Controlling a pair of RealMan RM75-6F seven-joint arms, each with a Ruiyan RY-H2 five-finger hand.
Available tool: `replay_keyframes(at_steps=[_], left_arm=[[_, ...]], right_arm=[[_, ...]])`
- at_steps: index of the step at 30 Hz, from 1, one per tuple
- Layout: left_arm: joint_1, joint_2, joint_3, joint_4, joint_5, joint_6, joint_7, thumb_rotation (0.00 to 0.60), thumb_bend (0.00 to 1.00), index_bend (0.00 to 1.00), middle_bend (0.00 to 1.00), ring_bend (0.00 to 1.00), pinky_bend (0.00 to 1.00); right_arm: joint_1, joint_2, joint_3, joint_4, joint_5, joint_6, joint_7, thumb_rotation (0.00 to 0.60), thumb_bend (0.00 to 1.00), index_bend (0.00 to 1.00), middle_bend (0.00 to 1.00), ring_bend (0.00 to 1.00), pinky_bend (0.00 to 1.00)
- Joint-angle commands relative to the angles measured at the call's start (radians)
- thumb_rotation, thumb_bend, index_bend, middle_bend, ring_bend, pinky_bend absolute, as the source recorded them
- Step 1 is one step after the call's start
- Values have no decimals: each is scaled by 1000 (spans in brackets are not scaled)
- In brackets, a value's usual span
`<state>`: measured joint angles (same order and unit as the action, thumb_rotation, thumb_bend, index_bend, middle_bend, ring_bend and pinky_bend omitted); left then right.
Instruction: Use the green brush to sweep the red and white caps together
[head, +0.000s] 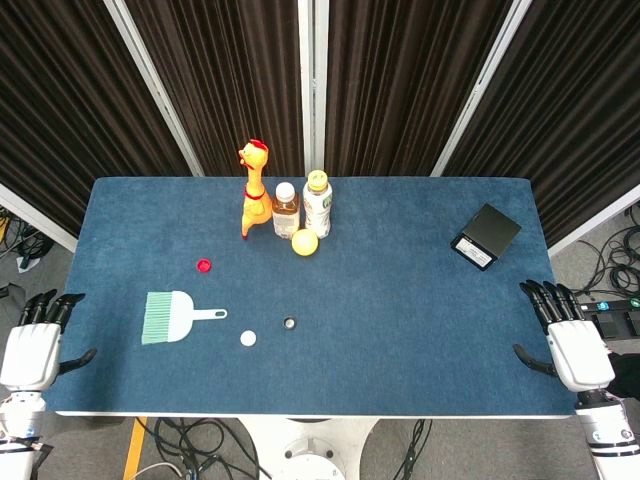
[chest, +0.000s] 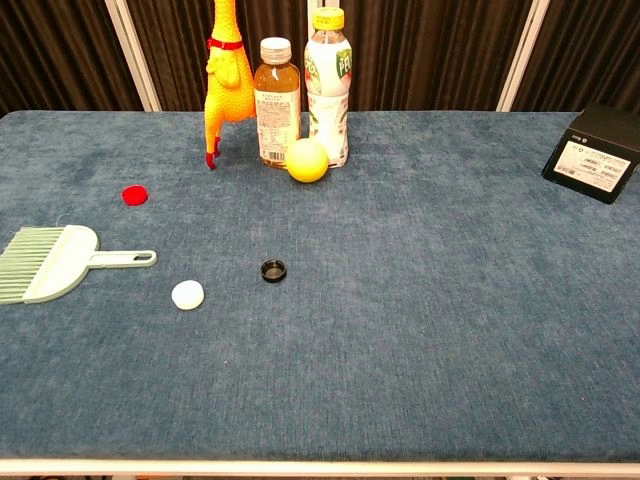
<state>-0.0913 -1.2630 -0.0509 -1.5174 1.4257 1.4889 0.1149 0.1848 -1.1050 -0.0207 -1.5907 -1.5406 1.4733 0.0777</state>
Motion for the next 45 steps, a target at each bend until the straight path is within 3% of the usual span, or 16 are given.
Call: replay_keyframes(at_steps=[1,12,20,27,33,39,45], left_arm=[[1,1,1,-5,2,0,2,600,32,178,192,96,112],[-17,4,-13,-15,19,-2,34,600,30,178,192,96,112],[-113,13,-63,-3,51,-74,27,600,30,211,195,126,134],[-238,-23,-117,-7,-27,-244,105,600,34,267,270,312,445],[-335,-111,-140,22,-84,-357,150,600,35,288,341,457,678],[-402,-189,-134,38,-180,-466,221,600,35,359,431,698,777],[-426,-251,-104,76,-262,-521,277,600,38,400,456,753,806]], right_arm=[[-7,1,1,0,0,-3,4,600,148,0,60,0,0],[-25,6,17,3,-17,16,11,600,148,0,57,0,0],[-47,59,51,-44,-18,71,-48,600,147,0,61,0,0],[-55,74,61,-66,-9,69,-66,600,149,0,66,0,0],[-56,86,65,-79,4,46,-84,600,149,0,72,0,0],[-58,94,71,-81,11,36,-82,600,148,0,73,0,0],[-58,96,75,-74,21,21,-75,600,149,0,72,0,3]])
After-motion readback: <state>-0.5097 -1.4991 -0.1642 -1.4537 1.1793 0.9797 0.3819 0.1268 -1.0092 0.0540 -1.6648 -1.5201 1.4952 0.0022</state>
